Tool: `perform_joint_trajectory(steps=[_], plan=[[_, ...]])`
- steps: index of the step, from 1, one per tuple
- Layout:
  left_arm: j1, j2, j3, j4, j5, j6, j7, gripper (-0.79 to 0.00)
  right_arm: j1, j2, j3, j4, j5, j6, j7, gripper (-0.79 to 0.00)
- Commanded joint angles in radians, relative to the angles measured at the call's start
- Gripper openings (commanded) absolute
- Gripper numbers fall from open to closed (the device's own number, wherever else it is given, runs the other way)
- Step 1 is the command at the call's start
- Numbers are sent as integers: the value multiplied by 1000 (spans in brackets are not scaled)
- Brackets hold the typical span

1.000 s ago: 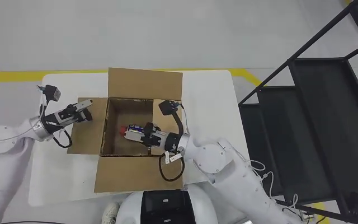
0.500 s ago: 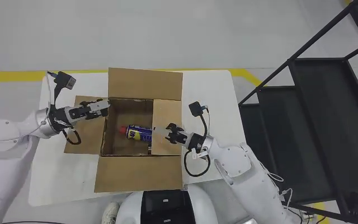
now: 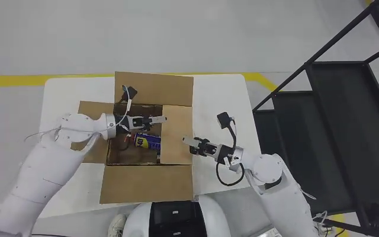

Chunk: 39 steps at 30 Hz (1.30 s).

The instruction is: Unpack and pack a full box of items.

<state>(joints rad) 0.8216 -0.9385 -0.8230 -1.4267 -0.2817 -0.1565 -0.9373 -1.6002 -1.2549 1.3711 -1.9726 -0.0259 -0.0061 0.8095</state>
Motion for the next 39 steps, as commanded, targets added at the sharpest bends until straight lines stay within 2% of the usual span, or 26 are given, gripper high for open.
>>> perform_joint_trajectory(steps=[1,9,14,18,23,28,32,39], plan=[[-25,-19,38,41,-4,-5,3,0,-9,3,7,-11,7,-10,6,0],[-107,-94,135,165,-81,-25,6,0,-62,18,57,-51,52,-55,31,0],[-138,-125,151,206,-138,-59,-17,0,-87,25,78,-62,81,-82,47,0],[-149,-133,129,175,-201,-82,-55,0,-100,31,87,-71,104,-114,64,0],[-137,-139,105,92,-265,-81,-88,0,-112,38,91,-87,128,-154,95,0],[-138,-159,130,52,-288,-66,-97,0,-134,47,105,-112,159,-200,150,0],[-163,-194,181,90,-348,-43,-132,0,-160,56,124,-124,186,-233,193,0],[-216,-272,277,213,-380,-49,-129,0,-190,67,142,-122,211,-252,219,0]])
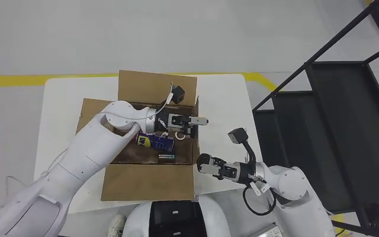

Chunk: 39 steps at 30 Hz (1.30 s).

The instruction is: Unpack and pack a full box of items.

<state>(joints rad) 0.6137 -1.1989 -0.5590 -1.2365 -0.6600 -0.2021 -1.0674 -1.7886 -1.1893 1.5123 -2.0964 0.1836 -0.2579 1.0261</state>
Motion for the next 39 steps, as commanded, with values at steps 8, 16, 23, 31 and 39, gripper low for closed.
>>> perform_joint_trajectory(steps=[8,16,23,31,39], plan=[[-53,-59,15,142,6,-64,15,0,-4,10,25,33,-6,45,-59,0],[-16,12,-172,54,88,-134,-15,0,-31,16,44,47,-35,109,-153,0],[170,116,-433,-201,192,-78,-49,0,39,16,-14,145,-77,236,-199,0],[420,192,-726,-376,230,-63,-56,0,190,12,-109,298,-80,325,-195,0],[589,229,-941,-379,184,-68,-84,0,213,17,-116,264,-117,357,-235,0]])
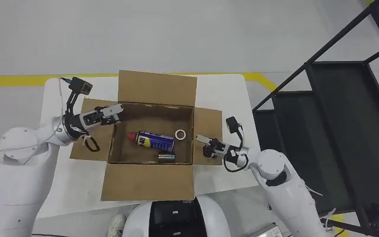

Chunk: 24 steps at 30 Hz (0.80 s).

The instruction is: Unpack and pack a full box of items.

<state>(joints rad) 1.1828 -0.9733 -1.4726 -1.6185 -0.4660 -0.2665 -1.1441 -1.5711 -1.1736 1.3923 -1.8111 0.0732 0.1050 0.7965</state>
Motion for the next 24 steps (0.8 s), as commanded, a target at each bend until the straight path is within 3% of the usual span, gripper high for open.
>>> perform_joint_trajectory(steps=[1,6,11,24], plan=[[34,7,-48,7,-17,-9,-10,0,-11,3,7,-43,-14,-6,-11,0],[83,12,-120,29,-95,-56,-11,0,-6,7,-11,-175,-82,-2,-20,0],[87,13,-127,33,-105,-64,-10,0,118,3,-129,-216,-237,108,-3,0],[87,13,-127,33,-105,-64,-10,0,550,-75,-633,-7,-692,436,63,0]])
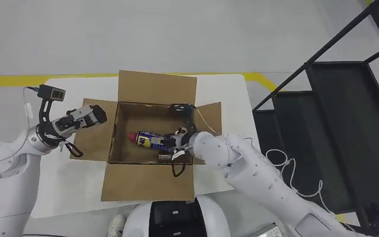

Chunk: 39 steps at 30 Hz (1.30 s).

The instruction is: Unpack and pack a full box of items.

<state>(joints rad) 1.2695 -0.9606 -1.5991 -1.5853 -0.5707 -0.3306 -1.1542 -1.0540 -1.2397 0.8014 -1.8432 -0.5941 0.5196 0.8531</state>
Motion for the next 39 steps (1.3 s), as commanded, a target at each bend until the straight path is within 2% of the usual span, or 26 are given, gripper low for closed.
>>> perform_joint_trajectory(steps=[1,7,39], plan=[[0,0,0,0,0,0,0,0,58,-18,-70,46,-44,40,9,0],[0,0,0,0,0,0,0,0,161,-69,-174,145,-76,111,14,0],[0,0,0,0,0,0,0,0,161,-69,-174,145,-76,111,14,0]])
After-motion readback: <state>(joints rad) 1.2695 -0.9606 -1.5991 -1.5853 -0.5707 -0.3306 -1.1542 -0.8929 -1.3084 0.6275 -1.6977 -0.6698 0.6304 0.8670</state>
